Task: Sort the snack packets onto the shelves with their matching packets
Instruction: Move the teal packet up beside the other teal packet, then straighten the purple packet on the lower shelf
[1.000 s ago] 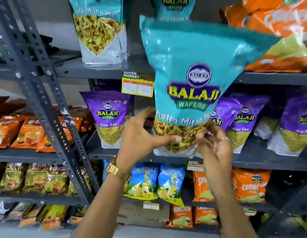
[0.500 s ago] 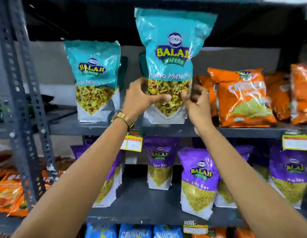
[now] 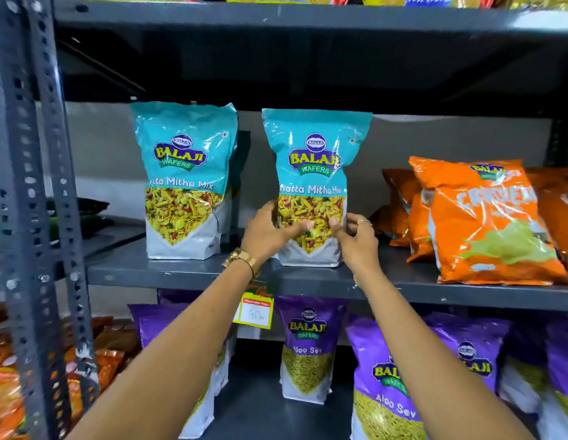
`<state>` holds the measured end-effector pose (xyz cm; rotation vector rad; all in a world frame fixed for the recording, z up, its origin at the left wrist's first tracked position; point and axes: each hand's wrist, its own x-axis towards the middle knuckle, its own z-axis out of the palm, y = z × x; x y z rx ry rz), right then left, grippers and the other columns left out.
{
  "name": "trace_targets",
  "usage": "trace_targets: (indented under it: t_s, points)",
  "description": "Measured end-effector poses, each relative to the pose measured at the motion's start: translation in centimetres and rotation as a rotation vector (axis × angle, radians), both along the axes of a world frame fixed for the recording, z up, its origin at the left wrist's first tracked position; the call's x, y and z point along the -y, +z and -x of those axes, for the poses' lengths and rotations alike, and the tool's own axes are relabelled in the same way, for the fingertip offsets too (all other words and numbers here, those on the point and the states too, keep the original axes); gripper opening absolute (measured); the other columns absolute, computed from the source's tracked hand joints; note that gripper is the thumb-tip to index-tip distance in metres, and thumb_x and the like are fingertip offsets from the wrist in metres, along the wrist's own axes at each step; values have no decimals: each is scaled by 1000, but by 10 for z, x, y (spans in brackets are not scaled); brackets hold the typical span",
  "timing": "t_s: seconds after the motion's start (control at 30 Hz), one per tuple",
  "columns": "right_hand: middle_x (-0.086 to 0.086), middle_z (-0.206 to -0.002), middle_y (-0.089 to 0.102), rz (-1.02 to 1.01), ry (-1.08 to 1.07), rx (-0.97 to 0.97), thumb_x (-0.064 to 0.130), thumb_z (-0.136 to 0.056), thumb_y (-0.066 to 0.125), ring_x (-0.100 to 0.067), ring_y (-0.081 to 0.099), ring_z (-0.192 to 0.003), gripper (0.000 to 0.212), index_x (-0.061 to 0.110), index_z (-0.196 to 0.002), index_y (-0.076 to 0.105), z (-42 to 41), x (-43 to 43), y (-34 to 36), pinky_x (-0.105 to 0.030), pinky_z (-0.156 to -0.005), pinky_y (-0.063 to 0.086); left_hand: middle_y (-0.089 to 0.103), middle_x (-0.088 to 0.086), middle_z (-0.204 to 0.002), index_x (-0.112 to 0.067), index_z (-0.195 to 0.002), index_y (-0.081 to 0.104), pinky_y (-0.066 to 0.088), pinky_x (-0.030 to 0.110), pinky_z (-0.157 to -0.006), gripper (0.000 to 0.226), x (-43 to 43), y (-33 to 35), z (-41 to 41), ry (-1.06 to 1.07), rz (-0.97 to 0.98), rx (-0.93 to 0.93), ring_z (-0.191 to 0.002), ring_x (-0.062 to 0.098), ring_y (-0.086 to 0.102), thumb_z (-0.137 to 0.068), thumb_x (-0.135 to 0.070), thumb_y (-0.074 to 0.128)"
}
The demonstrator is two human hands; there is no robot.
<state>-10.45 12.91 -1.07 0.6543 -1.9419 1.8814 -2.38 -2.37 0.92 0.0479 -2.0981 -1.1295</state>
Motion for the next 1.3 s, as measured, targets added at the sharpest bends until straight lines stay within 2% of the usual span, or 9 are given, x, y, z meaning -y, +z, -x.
trace_targets:
  t_s: [0.07,0.17,0.4,0.63,0.7,0.8,1.0,1.17,1.3]
  points:
    - [-9,-117,63,-17,21,17,33,-89,61,-19,59,-104,46,4,-124,56,9,3,-5,-14,-66,46,68,-5,-110,-22,-118,58,53,34,-90,62,1,-12,7,27,21,62,-99,17,66,-71,-57,78]
    - [-13,-122,65,-39,72,30,36,-90,58,-24,62,-110,46,6,-125,55,21,4,-11,-18,-65,47,72,1,-116,-23,-117,58,56,41,-91,69,4,-22,12,47,87,127,-104,24,68,-69,-71,70]
    - [-13,-118,68,-74,118,43,39,-90,58,-23,64,-107,46,7,-124,56,32,2,-15,-20,-64,46,68,2,-125,-20,-123,55,50,37,-97,65,7,-22,14,-8,39,124,-114,22,62,-74,-57,76]
    - [-14,-120,67,-121,134,44,36,-89,60,-28,63,-112,46,7,-125,55,29,-2,-16,-41,-92,53,64,5,-123,-13,-125,50,43,29,-82,69,3,-20,8,9,1,127,-105,21,60,-75,-52,77]
    - [-10,-124,65,-101,107,41,37,-88,62,-27,61,-117,49,9,-127,54,24,-3,-15,-44,-99,50,60,9,-134,-12,-132,44,46,31,-90,79,2,-20,6,29,6,99,-121,27,58,-73,-52,79]
    - [-8,-134,57,-33,-10,-47,31,-89,62,-19,52,-126,55,8,-136,46,4,-6,-12,-32,-105,41,41,13,-155,-15,-149,28,40,46,-112,102,-2,-19,-2,120,49,-44,-141,31,40,-70,-57,79]
    - [5,-121,59,73,-16,-290,32,-93,55,8,54,-110,40,15,-129,53,-49,-19,-33,-9,-96,38,43,19,-152,-5,-146,38,38,43,-115,73,-32,-29,-32,217,349,-423,-142,31,40,-89,-39,68]
    - [-11,-123,63,169,-148,-364,27,-96,51,-23,58,-120,31,12,-123,57,-82,-47,-100,-37,-103,45,57,20,-136,0,-134,50,40,32,-112,55,-72,-96,-53,148,457,-622,-131,29,50,-88,-24,69]
    - [-3,-114,64,207,-296,-232,28,-95,51,-28,61,-110,21,22,-114,59,-85,-73,-177,-45,-98,48,61,17,-128,-2,-127,53,35,23,-111,46,-92,-176,-40,2,289,-479,-122,26,53,-88,-21,66]
